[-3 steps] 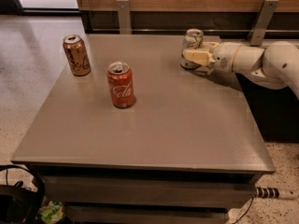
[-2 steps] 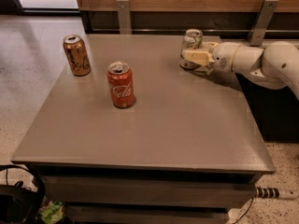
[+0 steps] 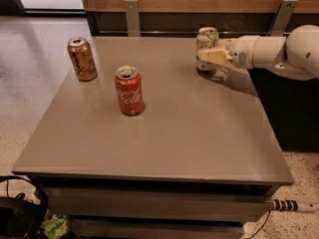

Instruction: Knock 7up can over

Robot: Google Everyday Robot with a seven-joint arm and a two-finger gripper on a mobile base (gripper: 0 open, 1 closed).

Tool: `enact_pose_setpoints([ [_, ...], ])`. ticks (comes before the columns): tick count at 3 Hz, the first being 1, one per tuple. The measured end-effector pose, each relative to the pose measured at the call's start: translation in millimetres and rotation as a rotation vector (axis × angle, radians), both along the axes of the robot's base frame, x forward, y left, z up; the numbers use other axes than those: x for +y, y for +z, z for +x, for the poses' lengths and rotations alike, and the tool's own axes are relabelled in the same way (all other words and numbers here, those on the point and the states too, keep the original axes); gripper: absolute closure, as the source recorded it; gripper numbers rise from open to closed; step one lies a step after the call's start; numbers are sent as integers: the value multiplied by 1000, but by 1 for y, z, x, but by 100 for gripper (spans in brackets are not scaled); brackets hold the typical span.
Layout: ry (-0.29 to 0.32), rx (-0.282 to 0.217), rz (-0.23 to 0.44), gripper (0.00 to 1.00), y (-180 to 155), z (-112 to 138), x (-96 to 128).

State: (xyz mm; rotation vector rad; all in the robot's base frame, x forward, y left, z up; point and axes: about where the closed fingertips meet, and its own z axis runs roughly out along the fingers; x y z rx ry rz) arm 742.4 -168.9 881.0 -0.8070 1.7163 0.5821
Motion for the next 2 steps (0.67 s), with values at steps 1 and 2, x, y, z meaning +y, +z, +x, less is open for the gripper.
enact_pose_setpoints([
  [1,-43,32,-109,100,17,-14,-18],
  [2,-87,68,-199,100,33,-31,-37],
])
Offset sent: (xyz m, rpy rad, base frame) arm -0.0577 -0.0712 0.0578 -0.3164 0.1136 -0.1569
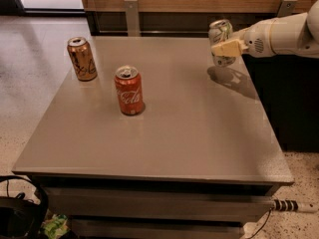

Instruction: Knock 7up can over

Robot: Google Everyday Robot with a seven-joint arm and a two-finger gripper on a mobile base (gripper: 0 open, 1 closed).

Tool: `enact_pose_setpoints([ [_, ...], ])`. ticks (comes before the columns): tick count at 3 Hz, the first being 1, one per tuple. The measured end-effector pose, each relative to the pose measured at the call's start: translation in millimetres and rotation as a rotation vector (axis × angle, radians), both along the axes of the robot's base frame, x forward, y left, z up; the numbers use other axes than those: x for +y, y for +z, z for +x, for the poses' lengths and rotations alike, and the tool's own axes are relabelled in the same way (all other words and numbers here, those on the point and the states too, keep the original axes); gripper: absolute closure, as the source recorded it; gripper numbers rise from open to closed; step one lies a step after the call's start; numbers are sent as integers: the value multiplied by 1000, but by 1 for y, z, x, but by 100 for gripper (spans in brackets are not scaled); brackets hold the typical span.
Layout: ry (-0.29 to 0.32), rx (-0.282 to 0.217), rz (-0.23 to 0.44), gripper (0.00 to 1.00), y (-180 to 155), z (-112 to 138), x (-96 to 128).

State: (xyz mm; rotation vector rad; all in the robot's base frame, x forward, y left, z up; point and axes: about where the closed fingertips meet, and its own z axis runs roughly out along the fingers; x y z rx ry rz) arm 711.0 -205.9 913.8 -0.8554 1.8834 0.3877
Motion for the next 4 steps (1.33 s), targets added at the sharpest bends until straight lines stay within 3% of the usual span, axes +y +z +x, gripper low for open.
enact_pose_setpoints([
  [2,-51,72,-121,100,16,-24,-23],
  [4,-32,193,-294,100,-6,-27,-23],
])
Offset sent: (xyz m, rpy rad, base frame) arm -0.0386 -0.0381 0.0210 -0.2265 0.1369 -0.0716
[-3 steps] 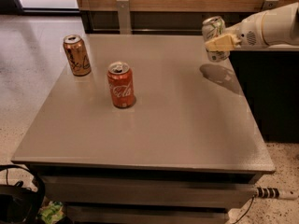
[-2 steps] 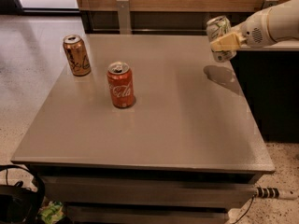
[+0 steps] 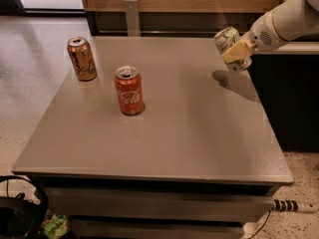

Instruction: Knock 7up can over

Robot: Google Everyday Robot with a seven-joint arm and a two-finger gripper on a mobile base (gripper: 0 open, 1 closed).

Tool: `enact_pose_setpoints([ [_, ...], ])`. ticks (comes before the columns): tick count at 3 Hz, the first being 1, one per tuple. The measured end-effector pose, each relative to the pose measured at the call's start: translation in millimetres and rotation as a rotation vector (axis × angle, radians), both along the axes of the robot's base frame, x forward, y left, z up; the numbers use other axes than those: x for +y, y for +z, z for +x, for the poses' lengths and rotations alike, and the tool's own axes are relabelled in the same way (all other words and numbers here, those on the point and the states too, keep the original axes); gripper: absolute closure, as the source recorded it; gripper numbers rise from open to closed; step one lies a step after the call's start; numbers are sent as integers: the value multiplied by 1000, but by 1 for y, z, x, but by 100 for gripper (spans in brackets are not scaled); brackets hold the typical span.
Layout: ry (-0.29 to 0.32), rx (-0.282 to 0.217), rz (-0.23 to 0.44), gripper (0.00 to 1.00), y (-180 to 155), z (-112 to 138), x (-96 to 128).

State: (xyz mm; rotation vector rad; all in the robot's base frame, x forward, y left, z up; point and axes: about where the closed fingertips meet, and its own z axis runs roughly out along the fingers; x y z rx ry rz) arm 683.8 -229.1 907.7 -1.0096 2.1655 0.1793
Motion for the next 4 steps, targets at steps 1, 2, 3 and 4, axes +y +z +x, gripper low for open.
enact_pose_setpoints([
  [1,17,58,-79,100,-17,2,1],
  [2,44,99,-130,100,-30,5,5],
  [3,81,107,-154,100,-35,10,13],
  [4,127,110,-168,100,-40,15,26],
])
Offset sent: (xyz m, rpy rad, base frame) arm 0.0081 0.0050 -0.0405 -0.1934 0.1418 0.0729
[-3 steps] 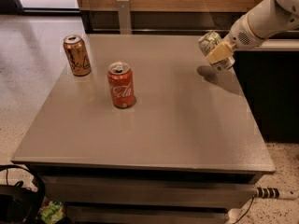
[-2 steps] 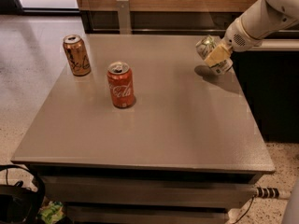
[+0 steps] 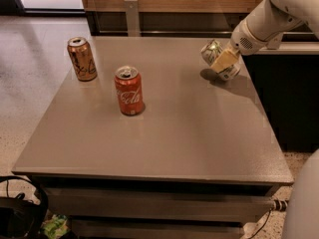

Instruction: Knock 7up can over

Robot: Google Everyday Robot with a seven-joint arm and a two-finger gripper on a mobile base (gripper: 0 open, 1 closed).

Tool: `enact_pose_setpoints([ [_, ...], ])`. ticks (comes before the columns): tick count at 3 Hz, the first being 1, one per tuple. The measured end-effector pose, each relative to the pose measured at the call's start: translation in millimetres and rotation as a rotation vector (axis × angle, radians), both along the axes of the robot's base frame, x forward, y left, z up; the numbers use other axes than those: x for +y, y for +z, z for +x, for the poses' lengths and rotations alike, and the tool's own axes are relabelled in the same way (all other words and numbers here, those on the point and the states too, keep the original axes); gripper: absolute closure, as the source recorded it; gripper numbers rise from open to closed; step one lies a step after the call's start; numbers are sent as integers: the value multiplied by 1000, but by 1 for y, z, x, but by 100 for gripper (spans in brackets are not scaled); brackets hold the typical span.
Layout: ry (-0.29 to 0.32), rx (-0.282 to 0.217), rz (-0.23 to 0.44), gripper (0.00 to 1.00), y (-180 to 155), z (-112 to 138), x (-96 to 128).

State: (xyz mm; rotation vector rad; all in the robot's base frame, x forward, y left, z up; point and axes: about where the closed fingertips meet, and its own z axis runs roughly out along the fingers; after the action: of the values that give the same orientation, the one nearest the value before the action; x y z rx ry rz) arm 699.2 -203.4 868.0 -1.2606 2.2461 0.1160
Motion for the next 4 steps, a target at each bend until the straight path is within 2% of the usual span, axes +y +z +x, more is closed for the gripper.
enact_pose_setpoints([
  [2,97,41,29,100,-28,13,34],
  [3,114,50,58,100,-39,18,42],
  [4,114,50,58,84,-34,18,42],
])
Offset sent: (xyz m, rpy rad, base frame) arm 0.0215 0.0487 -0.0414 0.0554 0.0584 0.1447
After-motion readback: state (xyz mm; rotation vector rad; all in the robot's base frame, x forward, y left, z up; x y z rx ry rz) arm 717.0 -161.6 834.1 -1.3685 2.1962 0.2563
